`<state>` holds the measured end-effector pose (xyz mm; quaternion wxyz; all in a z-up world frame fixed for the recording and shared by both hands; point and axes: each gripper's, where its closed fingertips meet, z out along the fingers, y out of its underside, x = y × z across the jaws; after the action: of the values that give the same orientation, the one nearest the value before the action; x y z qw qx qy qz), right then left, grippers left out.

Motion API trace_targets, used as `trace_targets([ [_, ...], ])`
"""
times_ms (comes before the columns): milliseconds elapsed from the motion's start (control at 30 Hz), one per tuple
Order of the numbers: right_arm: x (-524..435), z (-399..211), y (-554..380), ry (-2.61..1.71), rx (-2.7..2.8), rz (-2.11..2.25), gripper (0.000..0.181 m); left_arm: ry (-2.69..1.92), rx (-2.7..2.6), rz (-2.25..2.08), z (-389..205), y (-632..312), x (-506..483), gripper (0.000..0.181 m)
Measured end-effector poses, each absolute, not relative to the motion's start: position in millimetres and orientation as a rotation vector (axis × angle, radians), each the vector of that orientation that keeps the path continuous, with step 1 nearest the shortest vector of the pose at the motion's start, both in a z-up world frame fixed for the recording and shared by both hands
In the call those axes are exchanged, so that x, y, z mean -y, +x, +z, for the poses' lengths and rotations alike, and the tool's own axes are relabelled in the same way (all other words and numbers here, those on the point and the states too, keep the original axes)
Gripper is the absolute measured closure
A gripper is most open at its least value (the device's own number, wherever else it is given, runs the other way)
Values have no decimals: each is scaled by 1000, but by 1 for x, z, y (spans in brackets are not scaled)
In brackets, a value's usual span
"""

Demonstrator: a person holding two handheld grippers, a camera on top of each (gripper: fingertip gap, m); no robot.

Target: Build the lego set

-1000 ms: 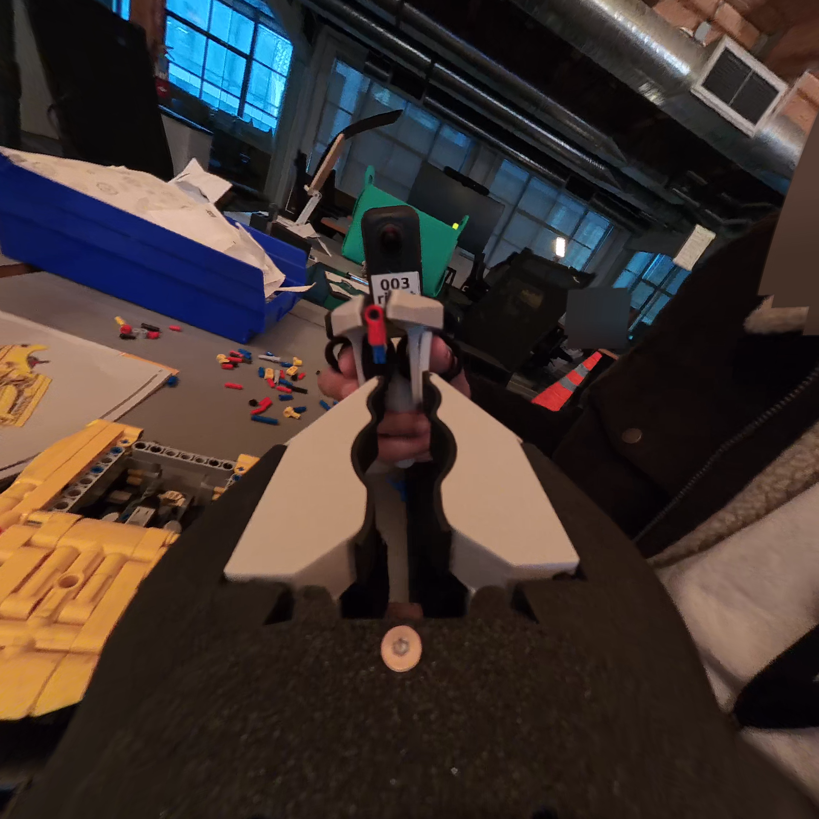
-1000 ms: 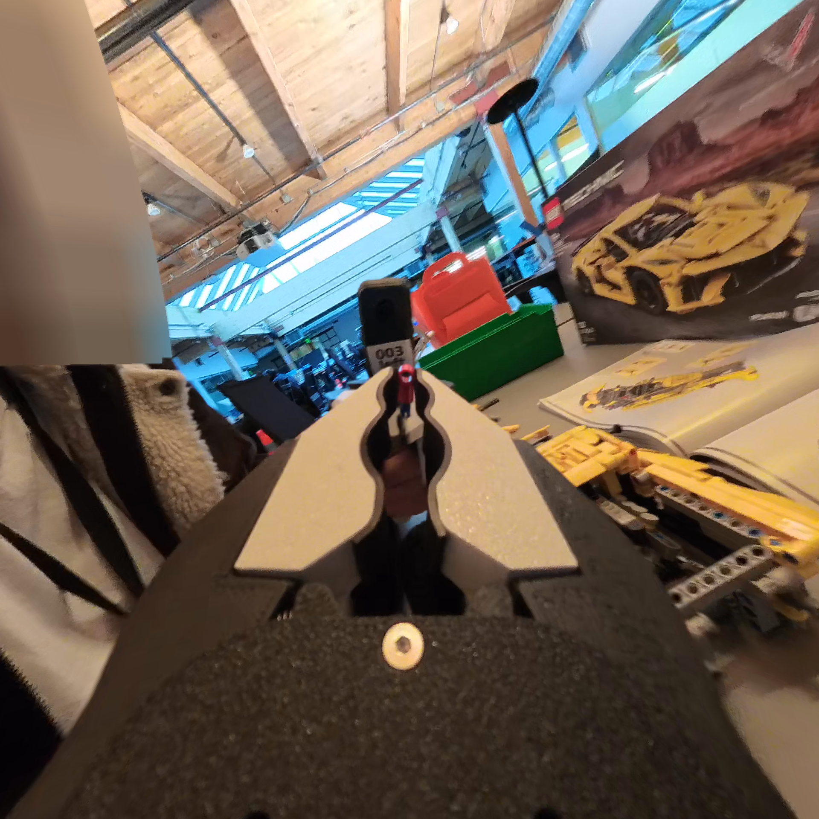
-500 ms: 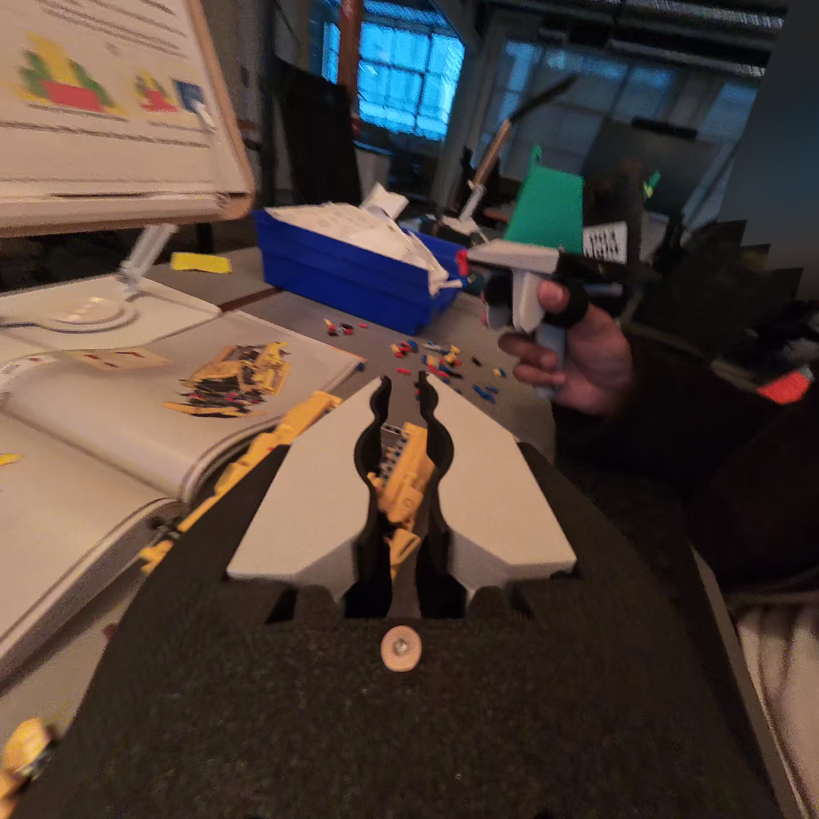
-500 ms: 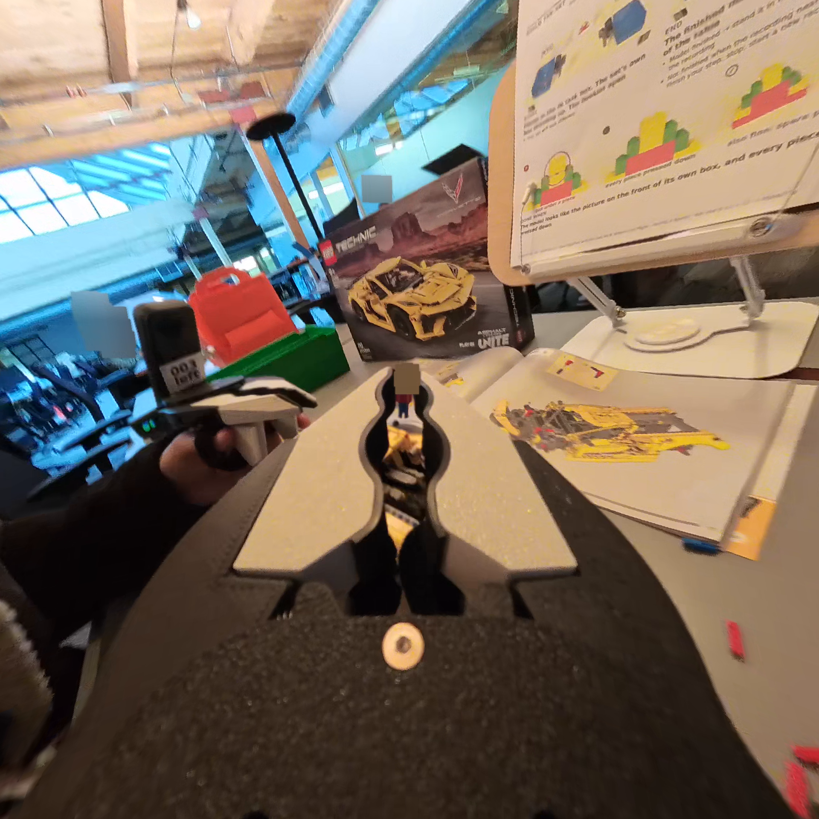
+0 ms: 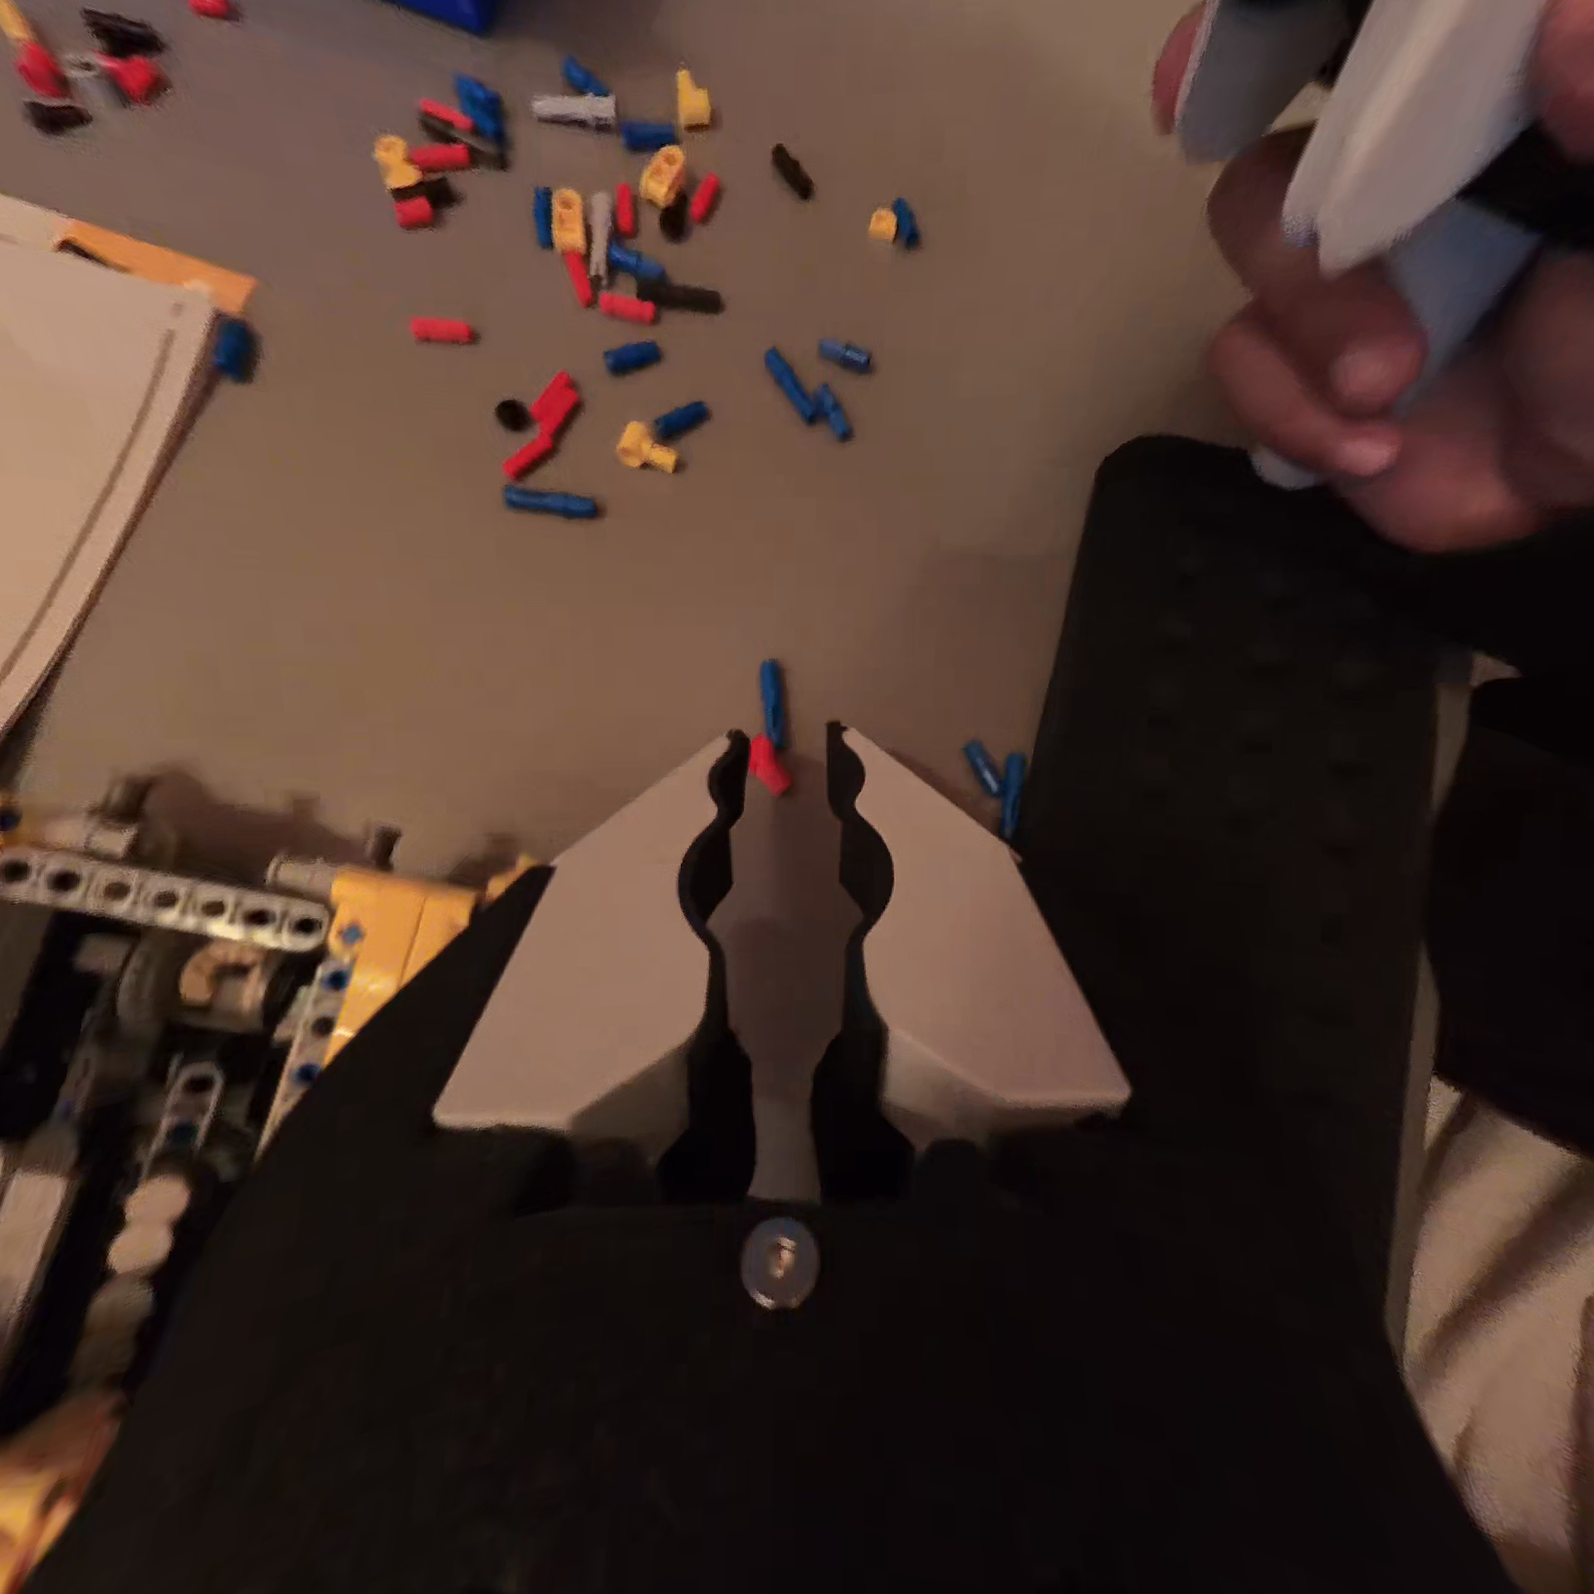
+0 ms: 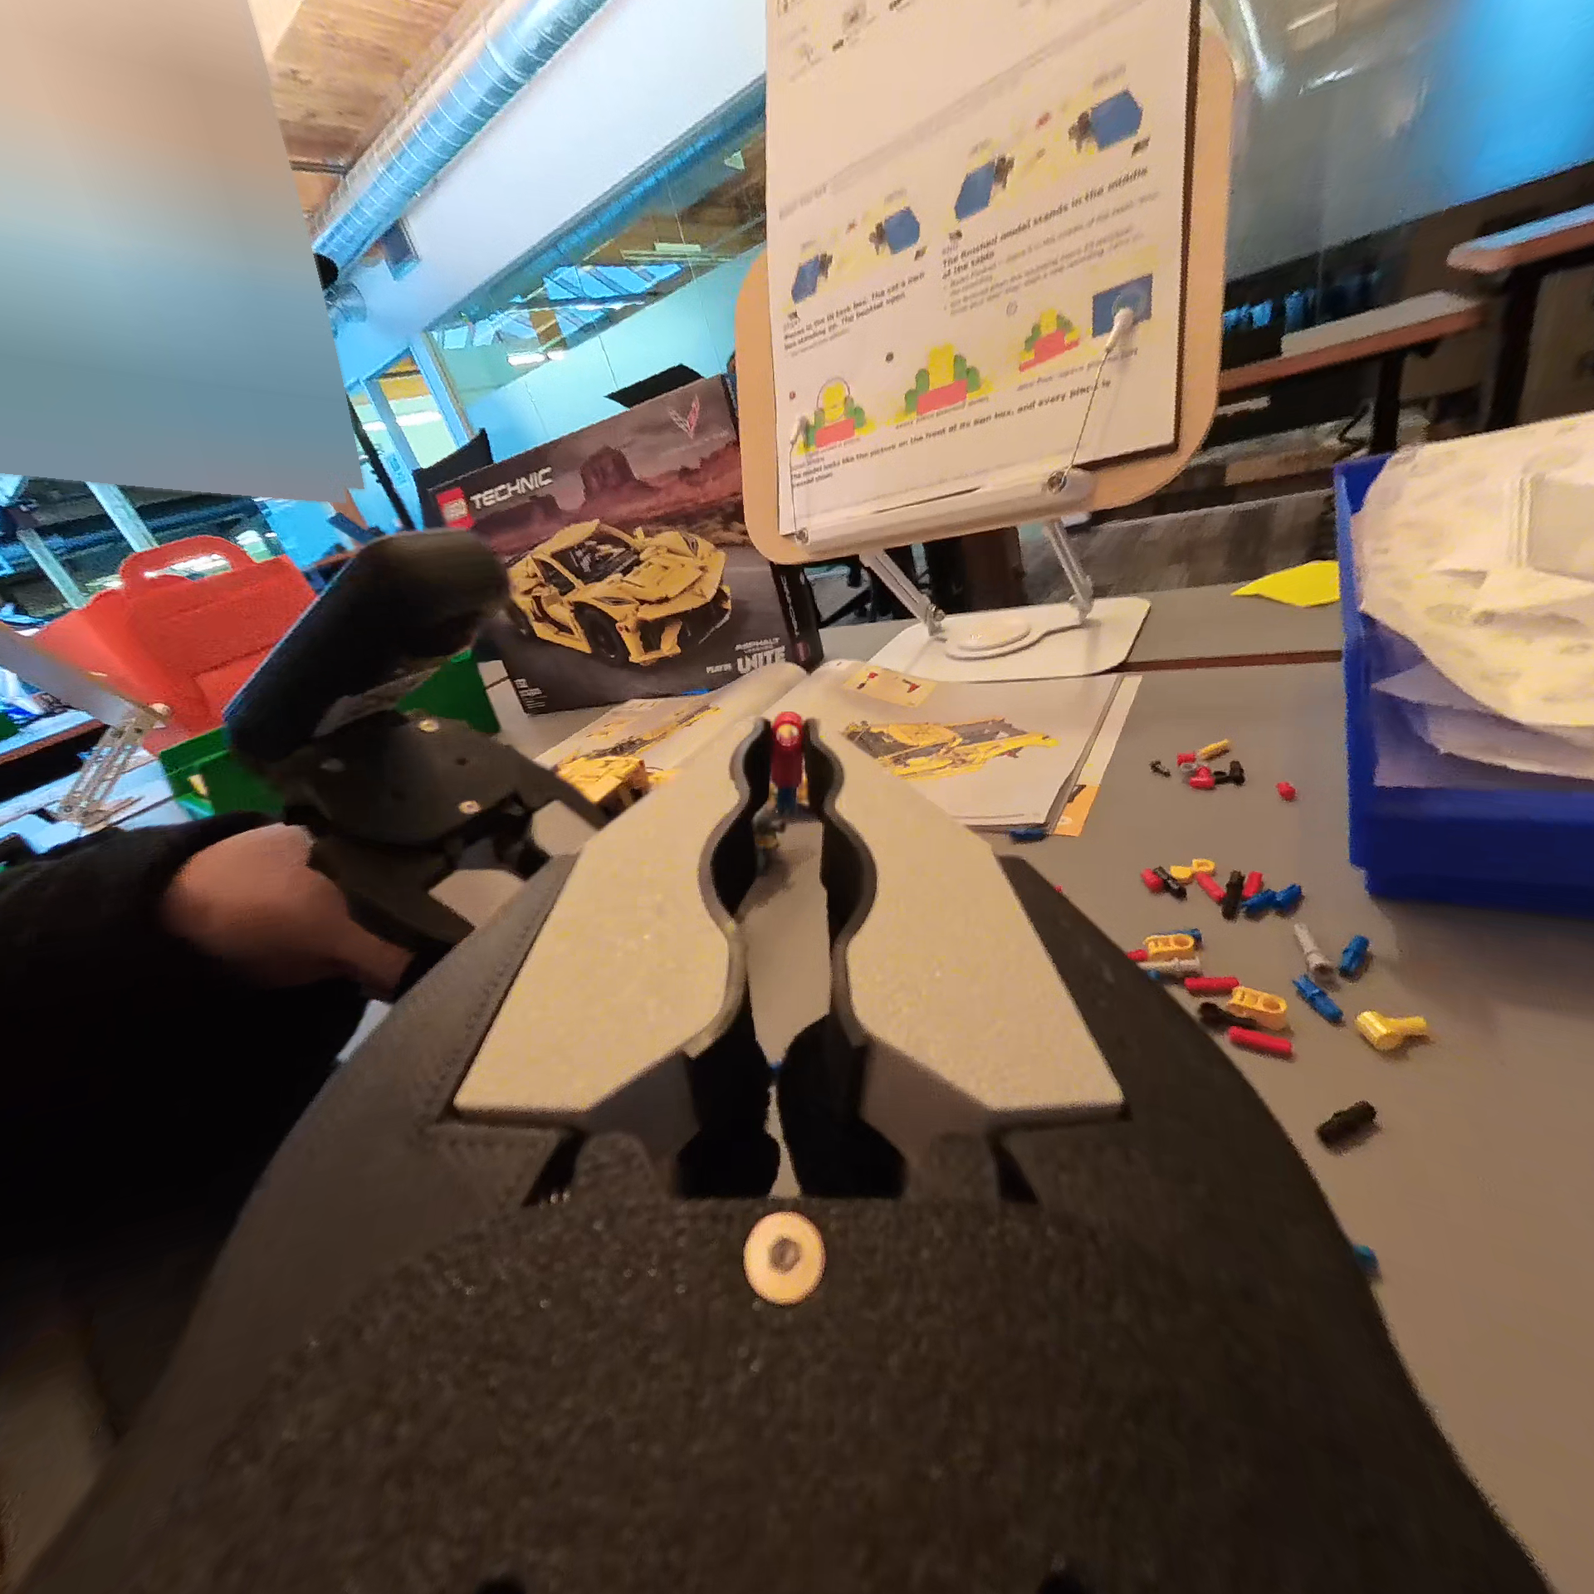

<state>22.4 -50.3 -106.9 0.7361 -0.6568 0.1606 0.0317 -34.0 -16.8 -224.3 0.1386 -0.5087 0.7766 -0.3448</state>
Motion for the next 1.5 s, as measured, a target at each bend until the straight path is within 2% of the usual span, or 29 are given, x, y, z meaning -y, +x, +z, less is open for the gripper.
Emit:
trace_targets([
  [267, 51, -113, 24, -1435, -372, 172, 176, -1544, -2369, -868, -249, -15, 27, 162],
  [367, 50, -114, 22, -1433, -370, 202, 176, -1554, -2352, -833, -250, -11, 22, 177],
  [467, 49, -114, 22, -1431, -369, 219, 176, -1523, -2368, -830, -249, -12, 22, 177],
  [533, 49, -115, 21, -1433, -366, 225, 176, -1518, -2284, -978, -232, -10, 22, 177],
  [733, 17, -131, -23, -1635, -215, 358, 176, -1621, -1585, -1920, -116, -13, -13, 178],
  [933, -32, -118, -90, -1694, -104, 566, 175, -1561, -1242, -2264, -78, -50, -35, 178],
  [1200, -50, -87, -112, -1590, -162, 817, 175, -1388, -1239, -2189, -70, -93, -41, 178],
  [1500, -48, -90, -128, -1615, -111, 813, 175, -1328, -1345, -2116, -73, -123, -46, 178],
])
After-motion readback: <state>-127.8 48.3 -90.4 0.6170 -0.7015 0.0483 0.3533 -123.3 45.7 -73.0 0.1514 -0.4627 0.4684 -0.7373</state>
